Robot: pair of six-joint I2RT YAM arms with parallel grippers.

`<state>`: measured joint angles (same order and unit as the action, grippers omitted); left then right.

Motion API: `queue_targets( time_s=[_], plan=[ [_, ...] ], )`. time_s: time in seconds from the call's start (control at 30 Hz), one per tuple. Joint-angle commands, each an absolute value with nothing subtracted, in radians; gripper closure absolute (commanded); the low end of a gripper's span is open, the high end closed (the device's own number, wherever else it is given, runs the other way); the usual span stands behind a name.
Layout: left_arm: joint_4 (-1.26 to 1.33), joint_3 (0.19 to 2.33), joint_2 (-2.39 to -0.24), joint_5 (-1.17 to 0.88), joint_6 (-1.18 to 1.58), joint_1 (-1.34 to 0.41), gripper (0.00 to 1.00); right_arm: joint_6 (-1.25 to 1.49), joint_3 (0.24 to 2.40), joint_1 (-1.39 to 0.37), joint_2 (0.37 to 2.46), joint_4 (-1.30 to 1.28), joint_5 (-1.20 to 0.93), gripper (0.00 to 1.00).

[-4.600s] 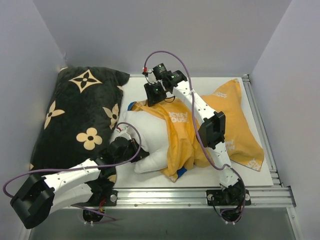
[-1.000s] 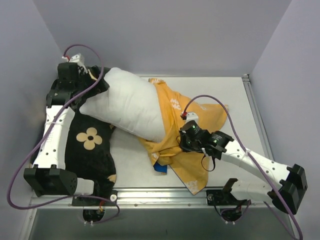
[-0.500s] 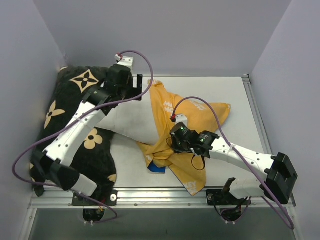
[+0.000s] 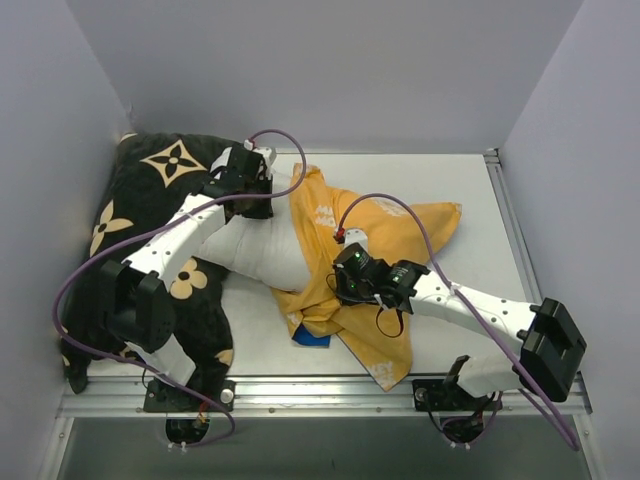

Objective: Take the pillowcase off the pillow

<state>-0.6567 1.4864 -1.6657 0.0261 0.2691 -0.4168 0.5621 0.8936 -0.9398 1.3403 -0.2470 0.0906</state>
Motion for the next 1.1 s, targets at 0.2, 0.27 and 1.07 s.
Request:
queue_targets(
  time_s=[0.2,0.27,1.07],
  plan=[
    [-0.672,1.420,-1.645,0.057,0.252,-0.402,1.00,0.534,1.053,-0.901,1.273,-0.379,0.100,0.38],
    [-0.667,1.402,-1.612,0.072,0.239,-0.408,1.00,0.520,1.098,-0.856,1.223,-0.446,0.116,0.31],
    [-0.626,1.381,-1.523,0.118,0.265,-0.433,1.00,0.382,2.071,-0.638,1.977,-0.721,0.008,0.43]
  ],
)
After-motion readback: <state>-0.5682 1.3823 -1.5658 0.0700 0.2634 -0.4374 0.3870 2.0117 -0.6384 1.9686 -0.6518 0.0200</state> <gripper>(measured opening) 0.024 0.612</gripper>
